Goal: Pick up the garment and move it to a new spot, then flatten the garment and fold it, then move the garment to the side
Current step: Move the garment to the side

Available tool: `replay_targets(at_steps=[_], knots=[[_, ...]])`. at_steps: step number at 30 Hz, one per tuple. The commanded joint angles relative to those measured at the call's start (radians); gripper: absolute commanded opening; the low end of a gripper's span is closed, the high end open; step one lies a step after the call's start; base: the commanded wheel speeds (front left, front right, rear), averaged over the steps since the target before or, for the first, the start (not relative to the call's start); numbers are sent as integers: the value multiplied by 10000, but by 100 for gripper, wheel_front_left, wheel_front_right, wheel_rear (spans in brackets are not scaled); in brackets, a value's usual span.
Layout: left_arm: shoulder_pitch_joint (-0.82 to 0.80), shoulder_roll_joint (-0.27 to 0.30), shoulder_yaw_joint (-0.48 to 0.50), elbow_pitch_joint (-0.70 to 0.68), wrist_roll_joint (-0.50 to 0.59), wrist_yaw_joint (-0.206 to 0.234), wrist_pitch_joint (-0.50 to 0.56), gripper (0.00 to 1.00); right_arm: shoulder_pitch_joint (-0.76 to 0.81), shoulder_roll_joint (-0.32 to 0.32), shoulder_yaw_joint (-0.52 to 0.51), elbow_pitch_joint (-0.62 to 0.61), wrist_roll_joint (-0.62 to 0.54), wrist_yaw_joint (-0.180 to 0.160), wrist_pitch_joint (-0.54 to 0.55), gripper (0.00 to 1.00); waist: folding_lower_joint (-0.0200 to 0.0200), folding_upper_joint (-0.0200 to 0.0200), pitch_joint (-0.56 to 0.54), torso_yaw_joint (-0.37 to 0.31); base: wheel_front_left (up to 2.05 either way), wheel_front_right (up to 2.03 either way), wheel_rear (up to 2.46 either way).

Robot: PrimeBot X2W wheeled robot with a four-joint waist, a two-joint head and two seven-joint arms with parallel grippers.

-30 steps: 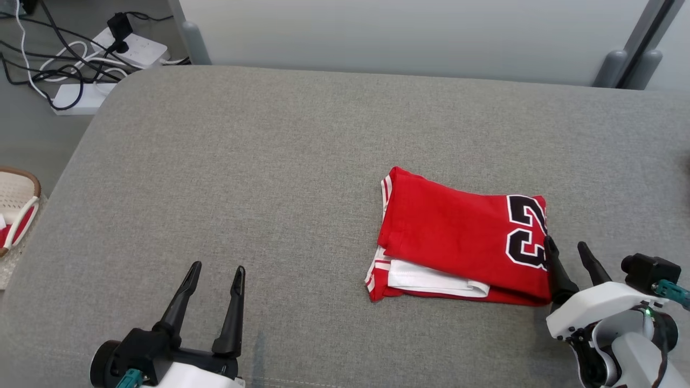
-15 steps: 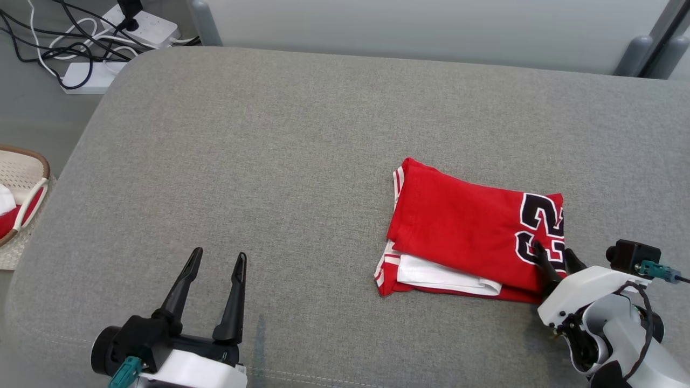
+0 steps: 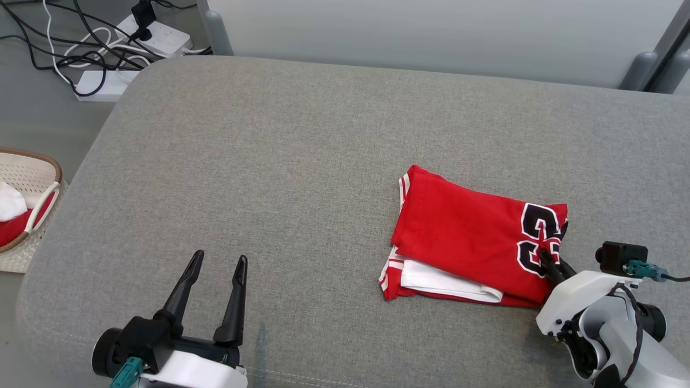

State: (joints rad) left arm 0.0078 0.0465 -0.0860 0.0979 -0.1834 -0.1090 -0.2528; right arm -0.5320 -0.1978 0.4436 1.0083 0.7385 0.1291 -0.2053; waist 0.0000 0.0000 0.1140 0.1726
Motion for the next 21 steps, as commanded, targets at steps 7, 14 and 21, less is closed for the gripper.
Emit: replay_targets(at_steps=[7, 14, 21], knots=[[-244, 37, 267, -280, 74, 11, -90, 100, -335, -173, 504, -58, -89, 16, -480, 0, 0, 0, -222, -107, 0, 0, 0], [-207, 37, 244, -397, 88, 29, -90, 100, -437, -262, 494, -135, -231, 16, -555, 0, 0, 0, -222, -484, 0, 0, 0], [-310, 37, 212, -463, 115, -16, -90, 100, -405, -293, 0, -737, -670, 16, -562, 0, 0, 0, -67, -1323, 0, 0, 0]])
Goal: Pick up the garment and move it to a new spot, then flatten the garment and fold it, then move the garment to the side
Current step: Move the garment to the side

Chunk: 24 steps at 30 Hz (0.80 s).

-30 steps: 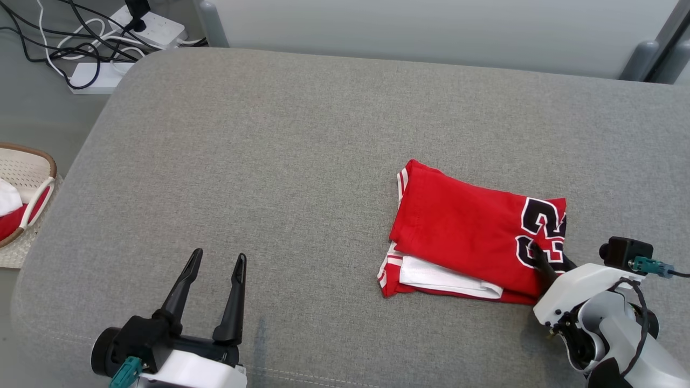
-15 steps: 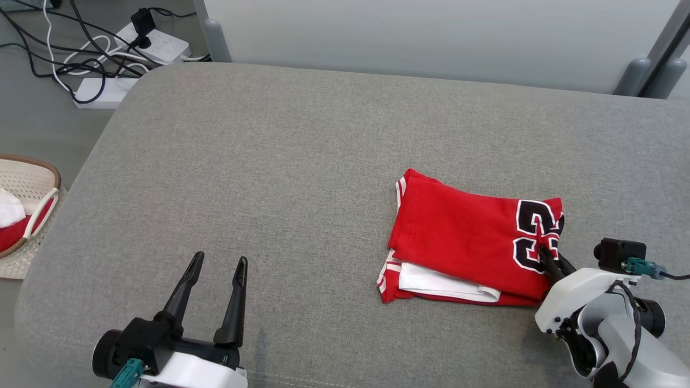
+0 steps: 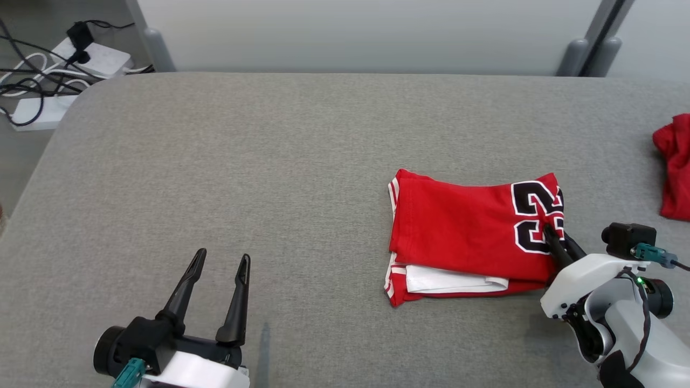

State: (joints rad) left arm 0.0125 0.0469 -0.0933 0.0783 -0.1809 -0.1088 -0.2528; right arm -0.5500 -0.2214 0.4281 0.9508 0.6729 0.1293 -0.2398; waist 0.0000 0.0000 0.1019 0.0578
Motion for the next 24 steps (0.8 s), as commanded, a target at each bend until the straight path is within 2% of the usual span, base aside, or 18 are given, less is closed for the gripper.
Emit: replay_targets(at_steps=[1, 10, 24], knots=[[-371, 33, 284, -271, 97, -26, -90, 100, -194, -41, 64, -264, -107, 14, -217, 0, 0, 0, 73, -325, 0, 0, 0], [-549, 33, 338, -348, 333, -125, -90, 100, 195, 345, -568, -857, -856, 14, -219, 0, 0, 0, 220, -1840, 0, 0, 0], [-705, 75, 324, -506, 487, -201, -90, 100, 391, 785, -1084, -1351, -1395, 14, -219, 0, 0, 0, 534, -3342, 0, 0, 0]])
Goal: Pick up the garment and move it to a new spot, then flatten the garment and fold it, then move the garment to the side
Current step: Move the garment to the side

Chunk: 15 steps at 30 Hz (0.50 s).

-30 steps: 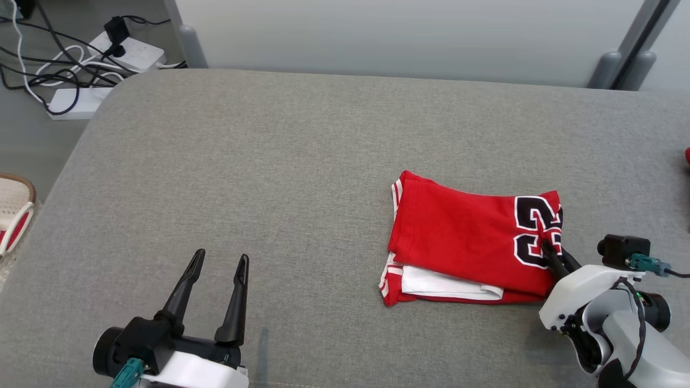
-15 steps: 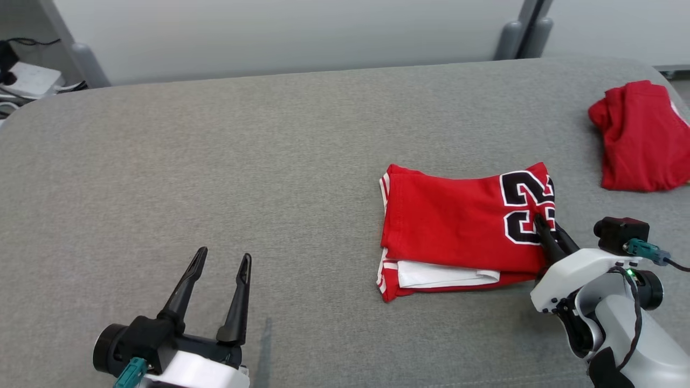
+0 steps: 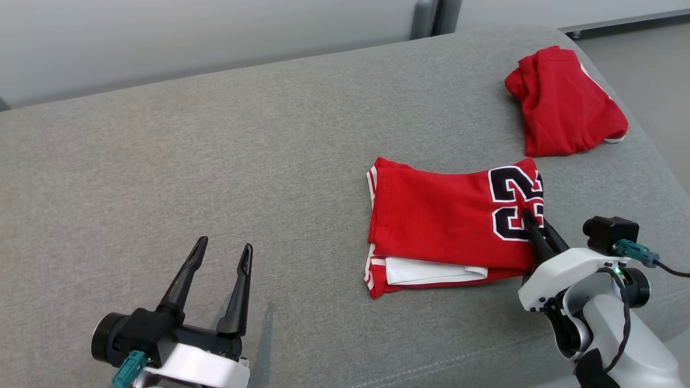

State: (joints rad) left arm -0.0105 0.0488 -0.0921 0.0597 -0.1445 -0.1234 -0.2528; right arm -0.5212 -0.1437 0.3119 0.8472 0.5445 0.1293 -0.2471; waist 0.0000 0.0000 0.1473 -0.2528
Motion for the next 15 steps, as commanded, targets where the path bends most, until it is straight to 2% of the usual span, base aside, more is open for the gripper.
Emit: replay_targets(at_steps=[1, 15], knots=[[-491, 55, 305, -330, 123, -57, -90, 100, 126, 28, 39, -352, -141, 14, -146, 0, 0, 0, 92, -319, 0, 0, 0], [-596, 194, 262, -444, 153, -70, -90, 100, 56, 375, 115, -494, -374, 14, -147, 0, 0, 0, 383, -1512, 0, 0, 0]])
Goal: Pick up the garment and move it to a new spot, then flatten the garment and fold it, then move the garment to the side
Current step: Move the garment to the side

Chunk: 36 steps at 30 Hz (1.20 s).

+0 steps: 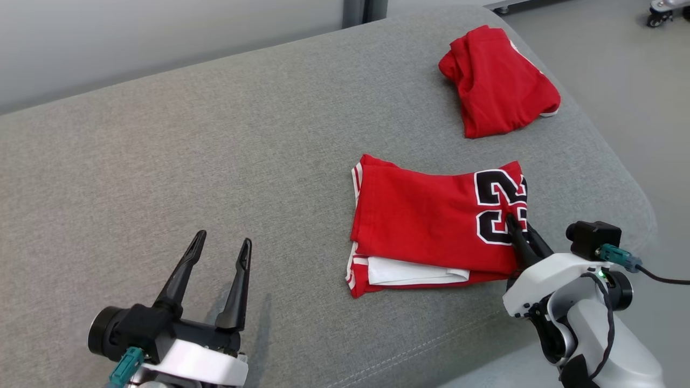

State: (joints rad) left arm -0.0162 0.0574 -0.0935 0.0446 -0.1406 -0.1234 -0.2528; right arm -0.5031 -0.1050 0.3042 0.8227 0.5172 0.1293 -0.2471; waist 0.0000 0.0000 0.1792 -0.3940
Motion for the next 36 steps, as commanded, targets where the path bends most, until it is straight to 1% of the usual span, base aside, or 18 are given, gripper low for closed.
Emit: replay_targets(at_steps=[1, 8, 15, 21, 23, 27, 32, 36], knots=[[-558, 122, 257, -308, 122, -70, -90, 100, -135, 9, 210, -262, -103, 14, -147, 0, 0, 0, 87, -158, 0, 0, 0], [-602, 228, 184, -368, 73, -71, -90, 100, -160, 65, 149, -332, -149, 14, -147, 0, 0, 0, 194, -333, 0, 0, 0], [-635, 394, 90, -406, 23, -72, -90, 100, -635, -17, 239, -525, -625, 14, -147, 0, 0, 0, 410, -139, 0, 0, 0], [-732, 710, -2, -699, -114, -72, -90, 100, -2083, -100, 474, -677, -1185, 14, -147, 0, 0, 0, 991, 149, 0, 0, 0], [-813, 896, -19, -878, -226, -72, -90, 100, -2836, -225, 452, -666, -1323, 14, -147, 0, 0, 0, 1273, 310, 0, 0, 0], [-926, 1123, -9, -1065, -290, -72, -90, 100, -3753, -415, 334, -577, -1543, 14, -147, 0, 0, 0, 1650, 514, 0, 0, 0], [-1036, 1376, 23, -1292, -331, -72, -90, 100, -4576, -803, -48, -508, -1808, 14, -147, 0, 0, 0, 2118, 730, 0, 0, 0], [-1074, 1538, 37, -1420, -362, -72, -90, 100, -4902, -1095, -317, -472, -1978, 14, -147, 0, 0, 0, 2385, 840, 0, 0, 0]])
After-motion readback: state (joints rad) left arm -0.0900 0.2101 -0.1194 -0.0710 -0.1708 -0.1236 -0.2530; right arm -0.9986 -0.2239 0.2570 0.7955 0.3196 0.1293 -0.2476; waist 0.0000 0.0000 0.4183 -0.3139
